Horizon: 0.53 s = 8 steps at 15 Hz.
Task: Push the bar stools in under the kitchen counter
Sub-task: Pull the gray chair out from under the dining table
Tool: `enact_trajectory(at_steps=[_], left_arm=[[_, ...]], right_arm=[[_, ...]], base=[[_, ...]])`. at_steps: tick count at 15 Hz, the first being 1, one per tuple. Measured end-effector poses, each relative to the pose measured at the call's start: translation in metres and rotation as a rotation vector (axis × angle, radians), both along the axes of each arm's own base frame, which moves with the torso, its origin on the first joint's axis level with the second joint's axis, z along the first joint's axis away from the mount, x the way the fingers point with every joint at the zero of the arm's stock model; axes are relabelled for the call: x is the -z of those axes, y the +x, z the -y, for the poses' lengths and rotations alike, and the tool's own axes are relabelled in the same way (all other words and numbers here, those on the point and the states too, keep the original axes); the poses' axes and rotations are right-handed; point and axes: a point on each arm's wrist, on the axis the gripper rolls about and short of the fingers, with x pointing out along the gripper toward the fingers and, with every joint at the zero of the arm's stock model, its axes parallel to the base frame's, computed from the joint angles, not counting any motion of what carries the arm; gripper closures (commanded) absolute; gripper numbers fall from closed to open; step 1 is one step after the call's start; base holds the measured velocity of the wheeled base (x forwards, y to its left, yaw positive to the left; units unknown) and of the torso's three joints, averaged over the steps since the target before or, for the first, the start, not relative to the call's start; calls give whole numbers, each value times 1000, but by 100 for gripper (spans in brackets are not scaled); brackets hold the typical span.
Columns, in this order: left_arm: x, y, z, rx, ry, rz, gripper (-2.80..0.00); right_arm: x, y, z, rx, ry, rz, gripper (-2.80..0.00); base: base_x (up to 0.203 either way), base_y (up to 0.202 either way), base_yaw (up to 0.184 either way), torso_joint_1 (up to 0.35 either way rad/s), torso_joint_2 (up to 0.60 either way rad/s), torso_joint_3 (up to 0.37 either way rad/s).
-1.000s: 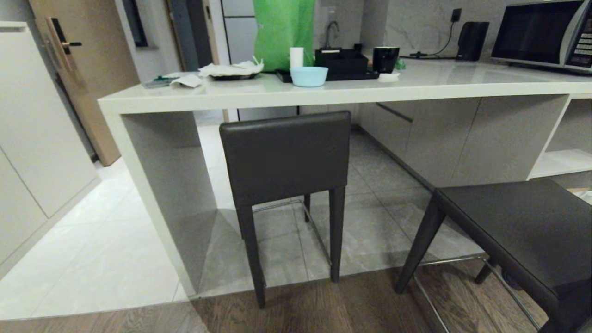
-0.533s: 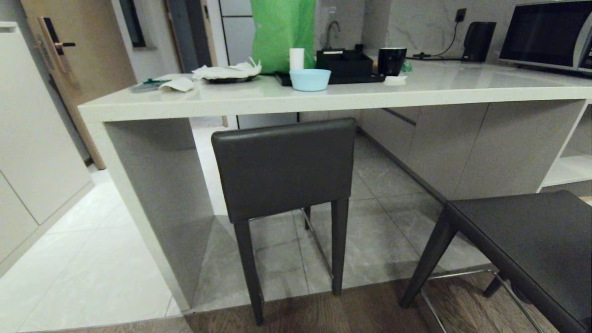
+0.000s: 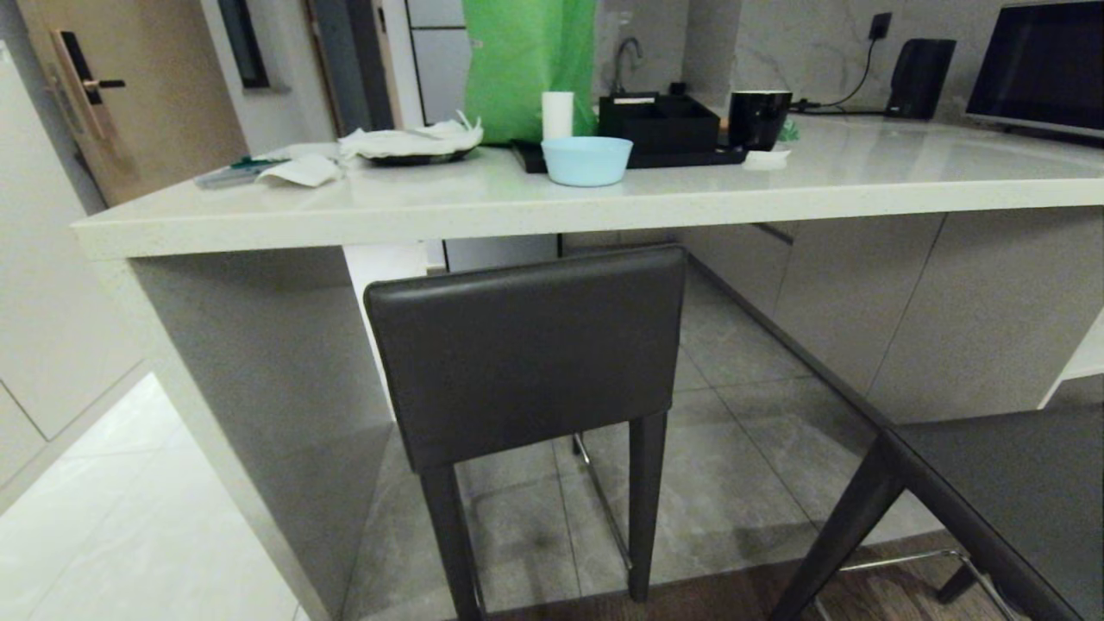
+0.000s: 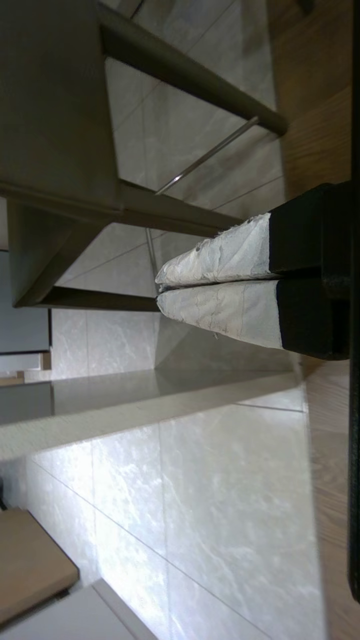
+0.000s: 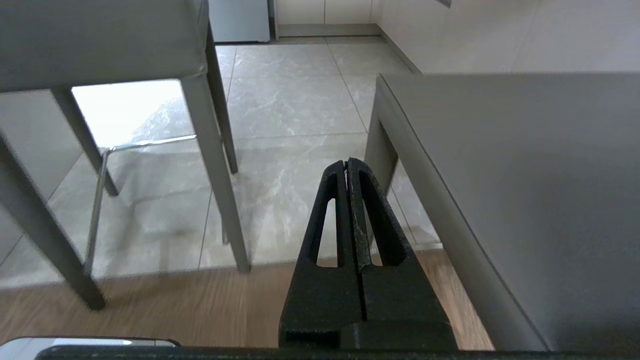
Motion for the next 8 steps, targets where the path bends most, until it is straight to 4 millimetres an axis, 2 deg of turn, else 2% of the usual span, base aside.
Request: enact_trajectory(at_steps=[8], left_arm=[[0, 0, 0, 0, 0, 0, 0]], right_arm=[[0, 0, 0, 0, 0, 0, 0]], base=[[195, 0, 0, 1, 2, 3]])
